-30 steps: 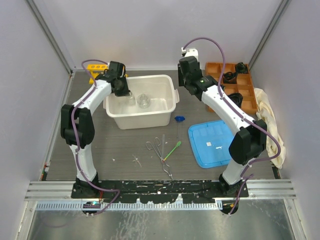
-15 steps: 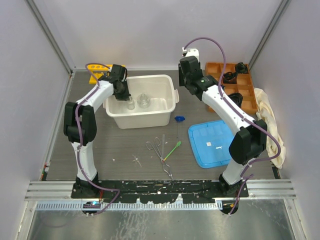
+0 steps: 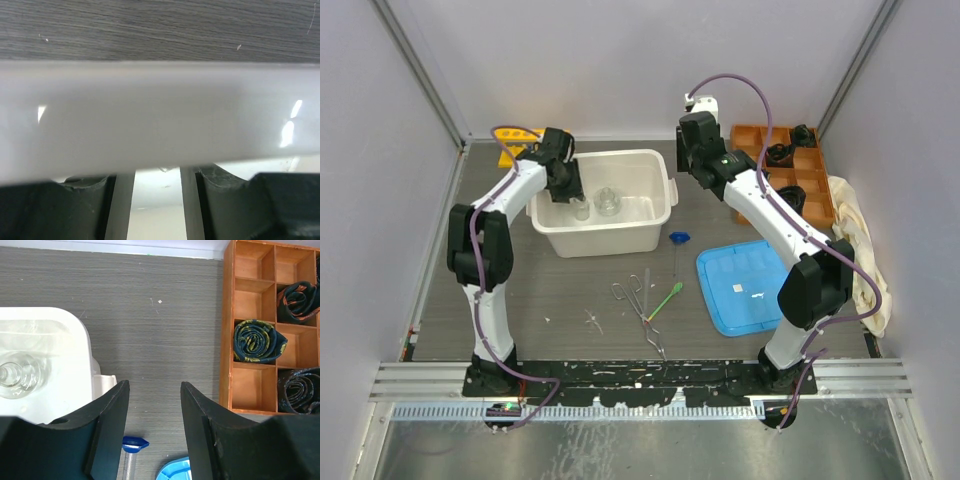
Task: Organize the chemistry lab equipment
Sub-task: Place the chemistry item in the storage box, then pick up the chemistry item at the center of the board.
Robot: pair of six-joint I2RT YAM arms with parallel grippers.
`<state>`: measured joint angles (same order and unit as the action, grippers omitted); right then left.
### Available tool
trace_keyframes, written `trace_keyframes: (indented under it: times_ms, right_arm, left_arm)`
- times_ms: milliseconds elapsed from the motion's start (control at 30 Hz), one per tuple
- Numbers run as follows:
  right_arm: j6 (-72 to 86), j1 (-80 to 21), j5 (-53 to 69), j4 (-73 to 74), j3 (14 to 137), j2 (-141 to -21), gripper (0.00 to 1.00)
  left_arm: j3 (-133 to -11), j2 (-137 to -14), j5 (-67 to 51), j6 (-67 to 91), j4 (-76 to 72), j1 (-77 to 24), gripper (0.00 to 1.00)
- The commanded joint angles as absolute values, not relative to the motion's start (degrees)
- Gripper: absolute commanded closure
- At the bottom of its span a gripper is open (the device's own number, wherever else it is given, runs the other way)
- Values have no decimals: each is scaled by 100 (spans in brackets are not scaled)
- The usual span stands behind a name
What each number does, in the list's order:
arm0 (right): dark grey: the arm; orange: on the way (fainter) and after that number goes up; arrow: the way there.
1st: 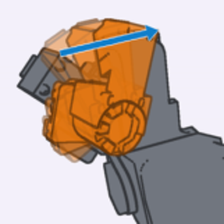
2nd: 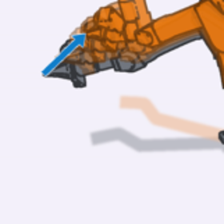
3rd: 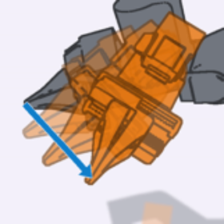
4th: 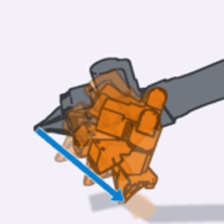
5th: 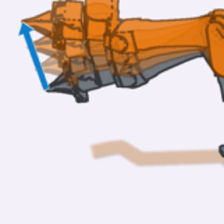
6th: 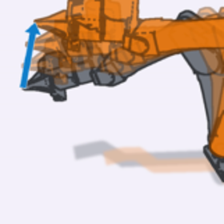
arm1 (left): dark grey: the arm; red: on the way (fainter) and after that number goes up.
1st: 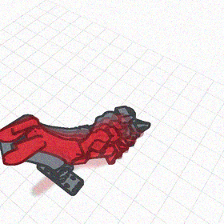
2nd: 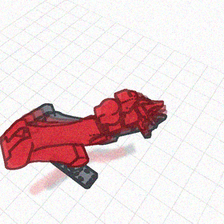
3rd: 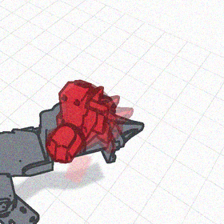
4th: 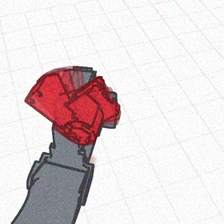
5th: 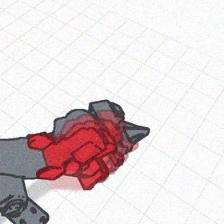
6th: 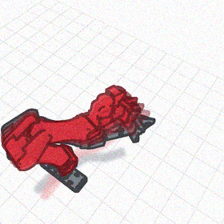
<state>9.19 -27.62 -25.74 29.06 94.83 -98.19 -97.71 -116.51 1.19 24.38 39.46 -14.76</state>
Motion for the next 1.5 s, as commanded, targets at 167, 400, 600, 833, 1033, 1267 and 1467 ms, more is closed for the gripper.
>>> trace_keyframes:
  times_ms: [167, 400, 600, 833, 1033, 1267, 1467]
  right_arm:
    - [1112, -2733, -2471, 2770, 9710, -9773, 49]
    - [1127, -2740, -2692, 2734, 9734, -9642, 49]
    - [1169, -2706, -3112, 2852, 9740, -9460, 49]
    - [1730, -2558, -3947, 3479, 9800, -9133, 48]
    - [1926, -2086, -4060, 4178, 9820, -8671, 48]
    - [2206, -1829, -4071, 4543, 9084, -7730, 48]
    - [2529, -1831, -3675, 4545, 8093, -7016, 48]
  left_arm:
    - [-10323, -10551, -10, 2437, 4320, -1512, 58]
    - [-10304, -9782, -329, 2617, 4402, -1650, 61]
    - [-10178, -9346, -599, 2375, 4425, -2329, 64]
    - [-9967, -9098, -412, 1916, 4883, -3599, 64]
    - [-9280, -8734, -377, 2186, 4750, -4206, 64]
    - [-8579, -8442, 11, 2409, 4317, -5134, 64]
    - [-8003, -8522, 739, 2567, 3802, -6091, 61]
